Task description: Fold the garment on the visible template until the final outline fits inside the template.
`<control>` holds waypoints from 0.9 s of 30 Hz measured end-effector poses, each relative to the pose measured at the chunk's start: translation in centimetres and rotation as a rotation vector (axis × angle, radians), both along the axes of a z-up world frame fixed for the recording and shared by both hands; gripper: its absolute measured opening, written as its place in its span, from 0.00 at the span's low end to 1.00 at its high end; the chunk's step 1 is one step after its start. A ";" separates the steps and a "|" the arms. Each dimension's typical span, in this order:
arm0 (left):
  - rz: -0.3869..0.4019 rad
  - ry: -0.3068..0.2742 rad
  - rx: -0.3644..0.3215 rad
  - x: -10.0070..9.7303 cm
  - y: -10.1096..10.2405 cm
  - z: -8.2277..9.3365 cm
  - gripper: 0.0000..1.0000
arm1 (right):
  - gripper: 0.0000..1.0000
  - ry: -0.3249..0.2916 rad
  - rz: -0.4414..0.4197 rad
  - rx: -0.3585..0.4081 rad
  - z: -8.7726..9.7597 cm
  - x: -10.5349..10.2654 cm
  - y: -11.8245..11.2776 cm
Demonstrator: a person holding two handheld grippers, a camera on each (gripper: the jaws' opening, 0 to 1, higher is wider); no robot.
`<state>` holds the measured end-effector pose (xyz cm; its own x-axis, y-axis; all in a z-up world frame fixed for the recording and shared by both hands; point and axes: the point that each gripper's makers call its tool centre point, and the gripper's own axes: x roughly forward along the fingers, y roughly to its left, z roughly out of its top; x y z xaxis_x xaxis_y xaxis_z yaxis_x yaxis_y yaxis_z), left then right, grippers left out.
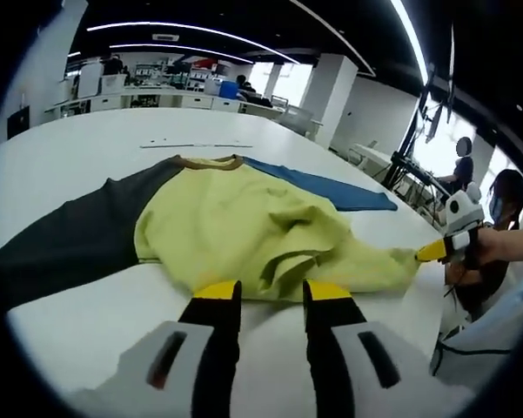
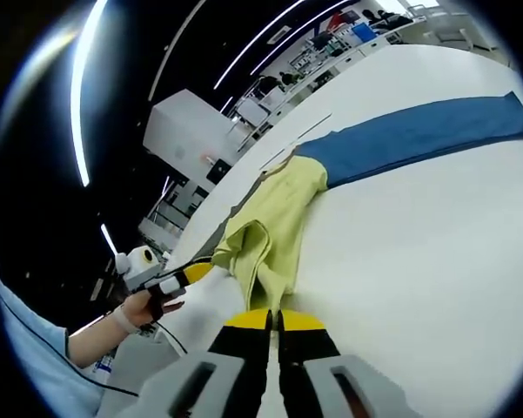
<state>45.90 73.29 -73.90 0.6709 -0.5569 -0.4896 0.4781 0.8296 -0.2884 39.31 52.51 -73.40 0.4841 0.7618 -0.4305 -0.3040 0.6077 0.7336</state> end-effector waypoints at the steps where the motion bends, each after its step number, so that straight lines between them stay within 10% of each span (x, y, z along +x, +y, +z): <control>1: -0.001 -0.002 0.002 0.1 0.0 0.0 0.18 | 0.00 0.001 -0.001 0.001 0.0 0.0 0.0; 15: -0.026 0.024 -0.011 -0.4 -0.4 -0.6 0.03 | 0.00 0.001 -0.003 0.003 0.0 0.0 0.0; 27: -0.099 -0.014 0.051 -3.7 2.9 3.0 0.01 | 0.00 -0.029 0.022 0.010 1.2 0.2 0.5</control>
